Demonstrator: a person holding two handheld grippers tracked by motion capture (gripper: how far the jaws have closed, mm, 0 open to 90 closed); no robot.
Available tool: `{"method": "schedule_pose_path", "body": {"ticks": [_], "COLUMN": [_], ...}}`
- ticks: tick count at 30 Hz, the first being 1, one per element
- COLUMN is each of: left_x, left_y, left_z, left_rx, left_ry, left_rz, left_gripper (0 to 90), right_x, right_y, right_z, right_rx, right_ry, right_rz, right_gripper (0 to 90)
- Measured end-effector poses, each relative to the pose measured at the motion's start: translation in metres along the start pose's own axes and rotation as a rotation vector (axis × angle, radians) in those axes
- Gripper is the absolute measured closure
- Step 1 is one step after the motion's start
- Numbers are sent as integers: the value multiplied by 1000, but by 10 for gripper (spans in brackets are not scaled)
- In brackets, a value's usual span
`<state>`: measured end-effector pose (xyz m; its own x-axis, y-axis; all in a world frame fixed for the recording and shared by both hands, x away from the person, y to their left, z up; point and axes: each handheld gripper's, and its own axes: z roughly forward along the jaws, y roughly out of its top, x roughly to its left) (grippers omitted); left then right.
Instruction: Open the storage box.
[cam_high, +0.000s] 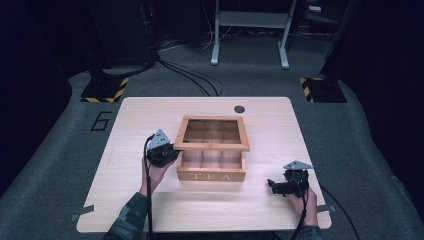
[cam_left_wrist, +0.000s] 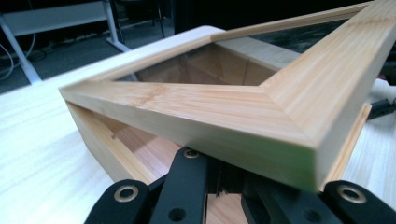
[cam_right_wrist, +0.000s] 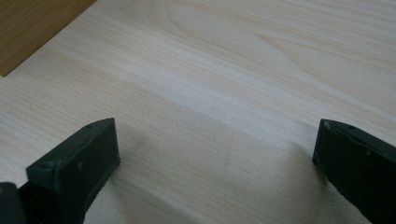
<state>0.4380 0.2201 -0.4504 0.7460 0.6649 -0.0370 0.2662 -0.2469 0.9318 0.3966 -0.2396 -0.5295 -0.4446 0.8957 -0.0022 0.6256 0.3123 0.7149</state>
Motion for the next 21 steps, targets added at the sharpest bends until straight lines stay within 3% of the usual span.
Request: {"method": "schedule_pose_path", "body": {"ticks": [5, 21], "left_x": [-2, -3], "left_y": [-14, -35], "left_z": [1, 1], "left_rx": [27, 74], "left_ry": [-7, -11], "left_rz": [-11, -55], "left_gripper": [887, 887], "right_x": [0, 0], "right_y": [0, 0], "right_z": [0, 0], "right_rx": [0, 0], "right_ry": [0, 0], "right_rz": [-1, 0], "right_gripper": [0, 0]}}
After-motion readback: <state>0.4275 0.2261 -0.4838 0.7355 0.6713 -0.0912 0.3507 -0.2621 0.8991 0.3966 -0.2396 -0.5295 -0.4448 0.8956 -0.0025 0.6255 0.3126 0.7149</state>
